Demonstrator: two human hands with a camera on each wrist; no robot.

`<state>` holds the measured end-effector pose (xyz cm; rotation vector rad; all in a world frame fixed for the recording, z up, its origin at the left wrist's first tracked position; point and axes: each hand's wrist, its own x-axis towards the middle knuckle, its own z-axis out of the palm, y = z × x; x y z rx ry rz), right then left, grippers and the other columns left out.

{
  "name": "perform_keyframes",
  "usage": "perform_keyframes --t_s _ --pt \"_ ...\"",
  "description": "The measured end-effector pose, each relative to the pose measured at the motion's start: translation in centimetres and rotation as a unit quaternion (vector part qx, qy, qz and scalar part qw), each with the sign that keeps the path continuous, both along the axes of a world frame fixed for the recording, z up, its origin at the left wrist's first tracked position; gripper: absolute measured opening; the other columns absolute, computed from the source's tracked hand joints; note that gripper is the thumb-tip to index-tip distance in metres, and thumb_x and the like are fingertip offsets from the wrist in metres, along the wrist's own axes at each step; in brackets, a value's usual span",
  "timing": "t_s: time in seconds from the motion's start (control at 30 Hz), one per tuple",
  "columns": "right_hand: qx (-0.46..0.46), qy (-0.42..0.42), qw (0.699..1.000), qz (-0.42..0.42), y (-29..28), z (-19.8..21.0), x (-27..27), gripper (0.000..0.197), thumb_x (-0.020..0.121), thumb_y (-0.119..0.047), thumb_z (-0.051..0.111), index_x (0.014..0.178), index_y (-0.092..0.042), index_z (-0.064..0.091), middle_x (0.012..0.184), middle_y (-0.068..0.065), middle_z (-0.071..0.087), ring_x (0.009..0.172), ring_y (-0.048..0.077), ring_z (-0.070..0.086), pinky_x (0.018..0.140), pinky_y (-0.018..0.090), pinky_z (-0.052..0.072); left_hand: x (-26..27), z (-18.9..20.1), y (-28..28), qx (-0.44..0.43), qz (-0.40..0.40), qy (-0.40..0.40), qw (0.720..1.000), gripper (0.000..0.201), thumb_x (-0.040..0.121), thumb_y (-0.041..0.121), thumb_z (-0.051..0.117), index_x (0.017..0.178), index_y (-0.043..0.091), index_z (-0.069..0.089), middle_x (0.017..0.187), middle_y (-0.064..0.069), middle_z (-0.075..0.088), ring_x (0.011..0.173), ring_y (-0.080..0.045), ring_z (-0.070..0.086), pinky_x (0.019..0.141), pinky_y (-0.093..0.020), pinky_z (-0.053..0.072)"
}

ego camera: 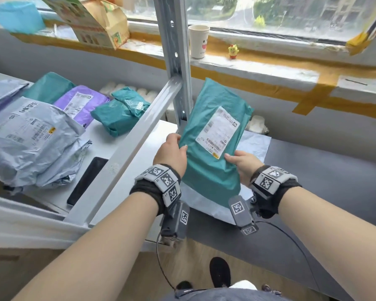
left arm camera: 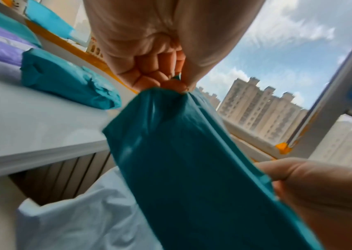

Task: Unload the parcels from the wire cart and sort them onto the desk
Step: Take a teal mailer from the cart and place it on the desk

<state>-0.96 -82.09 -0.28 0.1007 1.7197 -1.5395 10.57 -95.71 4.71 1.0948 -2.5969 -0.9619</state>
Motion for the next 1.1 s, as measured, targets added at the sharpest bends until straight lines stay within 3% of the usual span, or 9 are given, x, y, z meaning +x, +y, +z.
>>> perform_keyframes --t_s 0.07,0.23,0.3,0.47,0.6,0.7,0.87,0.97,1.1 --pt "0.029 0.013 0.999 -0.003 0.0 -0.4 -0.5 0.020 0.091 -0.004 0.057 0.108 0.005 0.059 0.084 0.011 0.064 0.066 0.021 0.063 0.065 0.034 0.058 -0.5 -1.5 -0.6 0.007 -0.008 -0.045 0.999 0.035 0.096 0.021 0.047 0.129 0.011 0.044 0.123 -0.013 0.059 0.112 -0.033 0.055 0.093 -0.036 0.043" --pt "0.167 0.046 0.984 0.046 -0.5 -4.0 -0.8 0.014 0.078 -0.006 0.073 0.089 -0.001 0.065 0.105 0.019 0.068 0.093 0.034 0.067 0.088 0.049 0.053 -0.9 -5.1 -1.4 0.046 -0.020 -0.117 0.992 0.042 0.094 0.012 0.047 0.134 0.021 0.038 0.121 -0.013 0.058 0.108 -0.032 0.056 0.094 -0.039 0.045" --pt "0.187 0.052 0.979 0.065 -0.6 -5.0 -0.5 0.012 0.078 -0.007 0.073 0.084 -0.005 0.063 0.104 0.017 0.068 0.095 0.034 0.067 0.087 0.048 0.054 -0.8 -6.2 -1.6 0.057 -0.035 -0.141 0.988 0.043 0.093 0.008 0.045 0.133 0.023 0.041 0.122 -0.013 0.056 0.105 -0.030 0.057 0.092 -0.036 0.046" --pt "0.208 0.133 0.966 0.074 -1.0 -5.3 -1.0 0.028 0.080 -0.008 0.070 0.106 -0.003 0.061 0.111 0.013 0.068 0.100 0.027 0.065 0.092 0.038 0.052 -1.1 -7.2 -2.2 0.024 -0.065 -0.155 0.985 0.044 0.092 0.000 0.044 0.132 0.016 0.052 0.140 -0.008 0.045 0.126 -0.025 0.046 0.102 -0.025 0.033" --pt "0.215 0.150 0.958 0.118 -0.9 -5.0 -1.7 0.028 0.077 -0.003 0.070 0.093 -0.014 0.049 0.111 0.012 0.067 0.101 0.026 0.065 0.093 0.039 0.051 -1.3 -7.6 -2.2 0.009 -0.097 -0.205 0.974 0.054 0.089 0.001 0.046 0.141 0.014 0.042 0.151 -0.006 0.030 0.138 -0.022 0.033 0.111 -0.025 0.023" --pt "0.237 0.143 0.952 0.129 -0.4 -4.7 -1.8 0.030 0.074 -0.006 0.074 0.081 -0.014 0.046 0.109 0.012 0.066 0.096 0.024 0.064 0.090 0.039 0.052 -1.4 -8.5 -1.6 0.017 -0.090 -0.240 0.966 0.053 0.091 0.009 0.048 0.142 0.019 0.038 0.147 -0.009 0.037 0.131 -0.028 0.042 0.109 -0.032 0.033" --pt "0.293 0.240 0.911 0.163 1.4 -4.5 -0.2 0.082 0.070 -0.026 0.078 0.137 -0.017 0.032 0.129 0.013 0.044 0.121 0.029 0.045 0.103 0.036 0.039 -1.3 -9.5 -0.4 0.050 -0.050 -0.269 0.961 0.059 0.094 0.026 0.050 0.146 0.029 0.023 0.135 -0.016 0.043 0.116 -0.035 0.052 0.098 -0.038 0.044" --pt "0.307 0.272 0.873 0.263 2.1 -5.0 1.0 0.085 0.076 -0.035 0.073 0.145 -0.033 0.024 0.135 0.011 0.036 0.128 0.030 0.034 0.107 0.036 0.032 -1.0 -10.0 0.0 0.039 -0.046 -0.266 0.962 0.059 0.095 0.027 0.051 0.147 0.029 0.023 0.133 -0.019 0.039 0.112 -0.035 0.053 0.098 -0.038 0.043" --pt "0.315 0.291 0.854 0.295 1.8 -5.7 0.8 0.083 0.080 -0.038 0.069 0.147 -0.037 0.019 0.142 0.011 0.029 0.132 0.031 0.026 0.110 0.038 0.028 -0.8 -10.0 0.2 0.014 -0.064 -0.290 0.955 0.059 0.095 0.028 0.049 0.147 0.030 0.022 0.132 -0.019 0.038 0.114 -0.035 0.051 0.097 -0.038 0.043"
